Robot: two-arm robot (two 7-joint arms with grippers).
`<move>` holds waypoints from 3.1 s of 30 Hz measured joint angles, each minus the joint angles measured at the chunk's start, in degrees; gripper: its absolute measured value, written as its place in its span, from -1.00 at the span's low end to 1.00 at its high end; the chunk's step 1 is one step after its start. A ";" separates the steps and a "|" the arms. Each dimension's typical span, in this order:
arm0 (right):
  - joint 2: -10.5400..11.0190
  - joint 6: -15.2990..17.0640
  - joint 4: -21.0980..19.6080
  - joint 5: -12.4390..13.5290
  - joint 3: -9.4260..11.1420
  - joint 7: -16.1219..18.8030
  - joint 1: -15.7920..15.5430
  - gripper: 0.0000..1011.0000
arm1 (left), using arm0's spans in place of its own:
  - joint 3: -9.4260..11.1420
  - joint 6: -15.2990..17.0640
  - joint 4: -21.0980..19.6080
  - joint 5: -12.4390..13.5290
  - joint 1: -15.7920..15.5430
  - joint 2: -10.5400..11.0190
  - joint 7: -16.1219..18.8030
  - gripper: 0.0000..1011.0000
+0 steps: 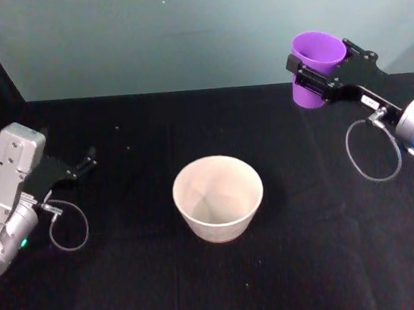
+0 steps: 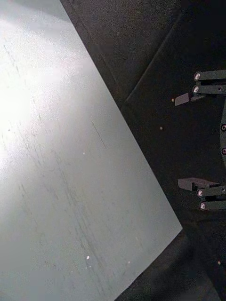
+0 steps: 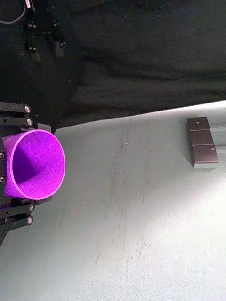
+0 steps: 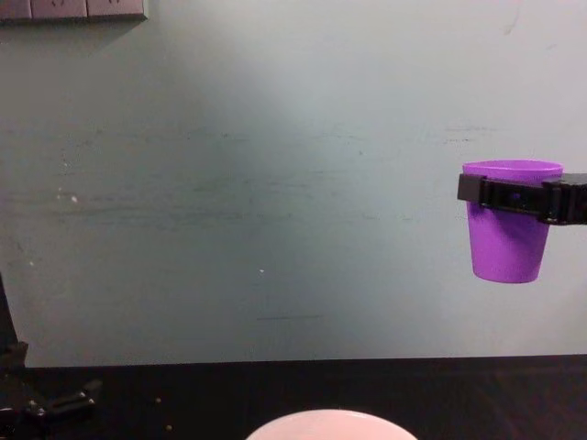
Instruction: Pick up the cup and pour the mung beans from the cup into the bowl.
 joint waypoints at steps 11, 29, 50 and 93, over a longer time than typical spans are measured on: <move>-0.10 -0.01 0.08 -0.02 0.03 0.02 0.00 0.49 | 0.00 0.00 0.00 0.00 -0.01 0.00 0.00 0.98; -0.18 -0.04 0.14 -0.06 0.04 0.02 0.00 0.49 | 0.00 0.00 0.00 0.00 -0.01 0.00 0.00 0.98; -0.19 -0.04 0.14 -0.07 0.04 0.02 0.00 0.49 | 0.00 0.00 0.00 0.00 0.00 0.00 0.00 0.98; -0.18 -0.04 0.13 -0.07 0.04 0.02 0.00 0.49 | 0.00 0.00 0.00 0.00 0.00 0.00 0.00 0.98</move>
